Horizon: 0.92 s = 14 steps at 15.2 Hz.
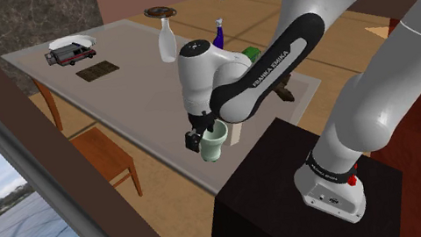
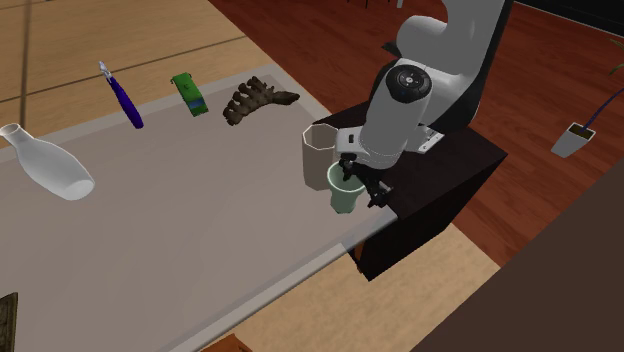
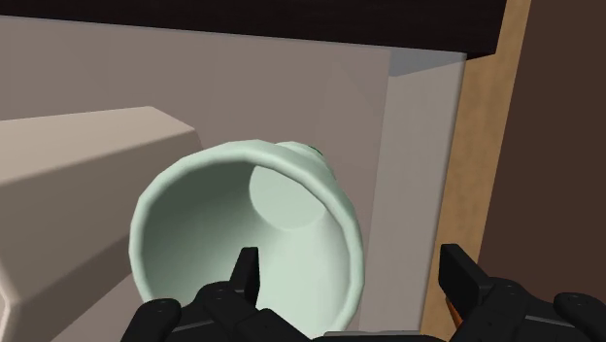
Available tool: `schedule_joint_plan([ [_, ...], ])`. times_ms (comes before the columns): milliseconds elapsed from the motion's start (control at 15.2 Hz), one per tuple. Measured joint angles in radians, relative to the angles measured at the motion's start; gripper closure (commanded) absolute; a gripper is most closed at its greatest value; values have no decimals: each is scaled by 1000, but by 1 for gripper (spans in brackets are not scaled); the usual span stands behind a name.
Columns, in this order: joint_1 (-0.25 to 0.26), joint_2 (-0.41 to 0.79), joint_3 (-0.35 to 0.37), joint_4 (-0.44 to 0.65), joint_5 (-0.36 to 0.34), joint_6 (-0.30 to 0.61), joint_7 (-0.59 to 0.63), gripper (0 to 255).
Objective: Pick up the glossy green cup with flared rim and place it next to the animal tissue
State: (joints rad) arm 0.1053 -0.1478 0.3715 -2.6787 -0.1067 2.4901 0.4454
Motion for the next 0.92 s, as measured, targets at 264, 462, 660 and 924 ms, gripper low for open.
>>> schedule_joint_plan([
  [264,0,0,0,0,0,0,0,255],
  [462,0,0,0,0,0,0,0,255],
  [660,0,-1,0,0,0,0,0,255],
  [924,4,-17,-1,2,12,-18,-9,255],
])
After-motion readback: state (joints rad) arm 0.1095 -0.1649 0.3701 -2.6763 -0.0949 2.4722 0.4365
